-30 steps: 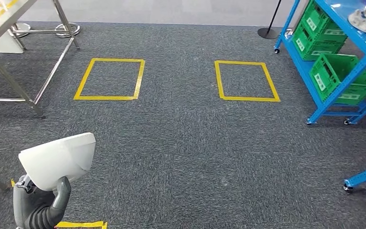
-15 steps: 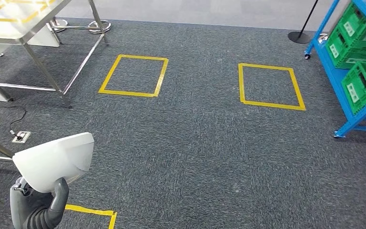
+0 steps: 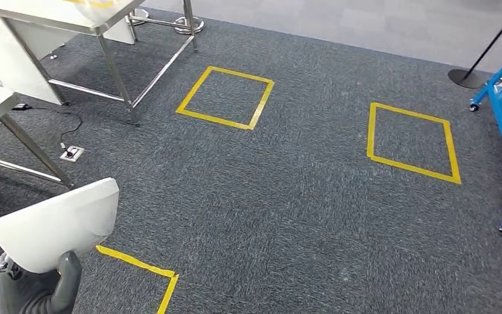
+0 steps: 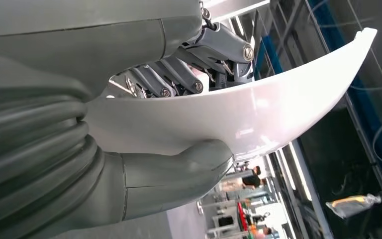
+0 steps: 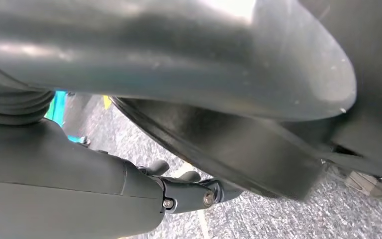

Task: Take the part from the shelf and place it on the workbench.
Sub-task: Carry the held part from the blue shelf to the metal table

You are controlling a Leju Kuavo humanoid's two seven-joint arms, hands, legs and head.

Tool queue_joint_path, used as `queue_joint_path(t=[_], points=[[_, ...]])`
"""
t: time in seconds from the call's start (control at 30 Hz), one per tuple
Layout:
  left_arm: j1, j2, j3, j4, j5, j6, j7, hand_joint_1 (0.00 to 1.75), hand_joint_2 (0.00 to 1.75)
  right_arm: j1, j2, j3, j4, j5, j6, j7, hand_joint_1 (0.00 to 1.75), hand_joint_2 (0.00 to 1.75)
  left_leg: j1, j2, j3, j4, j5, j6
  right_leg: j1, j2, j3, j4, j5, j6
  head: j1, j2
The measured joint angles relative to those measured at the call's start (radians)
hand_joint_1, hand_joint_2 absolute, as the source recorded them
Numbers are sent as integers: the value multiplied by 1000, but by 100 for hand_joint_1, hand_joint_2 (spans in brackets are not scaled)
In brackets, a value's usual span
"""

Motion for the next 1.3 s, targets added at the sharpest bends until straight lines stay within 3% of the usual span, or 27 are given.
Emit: queue_joint_path(t=[0.03,0.07,0.1,0.13,0.2,0.27,0.33,0.37,0.43,0.5,0.57,0.6,0.63,0.7,0.73,0.77,0.87,0.93,1.0,1.03,1.07,1.1,1.13,1.17,1.23,1.3], points=[[1,6,0,-1,5,1,0,175,175,1,1,0,0,0,2,-2,0,0,0,-13,-2,1,1,1,0,6,-28,56,-17,0,0,0],[3,12,0,-1,11,3,0,175,175,1,1,0,0,1,4,-5,0,0,-1,-26,-3,1,2,1,0,8,-43,80,-14,-1,0,0],[4,19,0,-1,16,5,0,175,175,2,2,0,0,2,6,-10,0,0,-1,-40,-3,2,4,0,-1,11,-38,63,8,-3,0,0],[5,25,-2,-2,20,8,0,175,175,2,2,0,0,4,6,-13,0,0,-1,-54,-3,2,5,-2,-1,19,-15,9,46,-6,0,0],[6,38,-7,-3,21,19,1,175,175,5,2,0,0,7,7,-20,0,0,-1,-79,-5,4,7,-9,-2,60,46,-135,111,-15,0,0],[7,49,-14,-6,21,31,1,175,175,6,3,0,0,6,5,-27,0,0,-1,-100,-11,3,11,-21,0,85,73,-204,127,-20,0,0],[8,59,-21,-12,27,31,1,175,175,5,3,0,0,5,1,-31,0,0,1,-121,-19,-2,18,-37,2,68,74,-211,129,-29,-1,0],[9,63,-23,-14,34,24,1,175,175,4,4,0,0,4,-2,-32,0,0,1,-118,-24,0,17,-42,1,56,75,-216,133,-35,-1,0],[7,68,-25,-14,50,2,1,175,175,4,5,-1,0,1,-9,-33,0,0,-2,-74,-50,50,-20,-50,-3,30,75,-227,141,-50,-5,0],[1,69,-27,-8,59,-17,1,175,175,6,6,-3,0,-4,-15,-32,0,0,-3,-18,-103,171,-93,-54,-1,2,74,-228,143,-58,-8,0],[-2,72,-27,1,59,-26,2,175,175,10,6,-6,0,-8,-18,-36,0,0,-2,-2,-139,265,-131,-60,1,-28,73,-228,142,-59,-9,0],[-2,75,-27,4,58,-28,2,175,175,10,6,-8,0,-10,-19,-39,0,0,0,1,-132,263,-122,-63,0,-41,73,-227,142,-58,-9,0],[-2,77,-27,6,57,-29,2,175,175,11,6,-8,0,-11,-19,-43,0,0,1,8,-104,221,-97,-65,0,-54,73,-226,141,-56,-9,0],[-3,83,-27,8,56,-31,2,175,175,10,6,-8,0,-12,-19,-46,0,0,1,45,-24,83,-40,-63,1,-74,76,-220,135,-48,-9,0],[-4,85,-27,9,57,-31,2,175,175,10,5,-9,0,-12,-19,-44,0,0,1,59,4,33,-24,-57,3,-82,77,-217,132,-42,-8,0],[-5,86,-27,11,58,-31,2,175,175,10,5,-9,0,-12,-18,-41,0,0,0,68,17,7,-17,-49,6,-89,79,-214,130,-36,-8,0],[-5,88,-27,17,64,-34,2,175,175,6,5,-12,0,-13,-17,-36,0,0,-2,42,11,2,-13,-25,5,-103,85,-212,127,-19,-6,0],[-6,89,-26,17,68,-37,1,175,175,5,5,-14,0,-12,-16,-42,0,0,2,23,10,0,-7,-13,0,-64,69,-168,92,-6,-4,0],[-6,89,-24,20,75,-40,1,175,175,6,5,-14,0,-6,-16,-46,0,0,4,4,5,-1,-2,-6,-3,-10,13,-46,25,1,-1,0],[-6,89,-23,23,78,-41,2,175,175,6,5,-14,0,-4,-16,-45,0,0,4,-7,2,0,-1,-4,-4,1,-20,23,-2,2,-1,0],[-5,89,-20,26,78,-39,3,175,175,6,5,-15,0,-2,-16,-43,0,0,3,-19,0,0,1,-3,-3,5,-44,70,-14,1,-1,0],[-4,89,-17,29,78,-36,5,175,175,6,5,-15,0,0,-16,-42,0,0,2,-33,-1,1,2,-4,-3,8,-50,78,-4,-1,-1,0],[-3,88,-13,31,78,-33,6,175,175,6,5,-15,0,1,-16,-40,0,0,2,-47,-1,1,3,-5,-3,11,-36,45,25,-5,-1,0],[-3,87,-9,33,77,-29,8,175,175,6,5,-15,0,2,-16,-40,0,0,2,-61,-1,1,5,-7,-3,23,-4,-24,64,-10,-1,0],[-2,86,-2,35,71,-23,8,175,175,7,5,-15,0,6,-16,-41,0,0,2,-86,-3,2,8,-15,-2,63,59,-162,118,-19,-1,0],[0,84,4,37,63,-14,10,175,175,6,5,-15,0,8,-16,-41,0,0,4,-105,-9,1,13,-27,2,79,79,-214,128,-24,-1,0]])
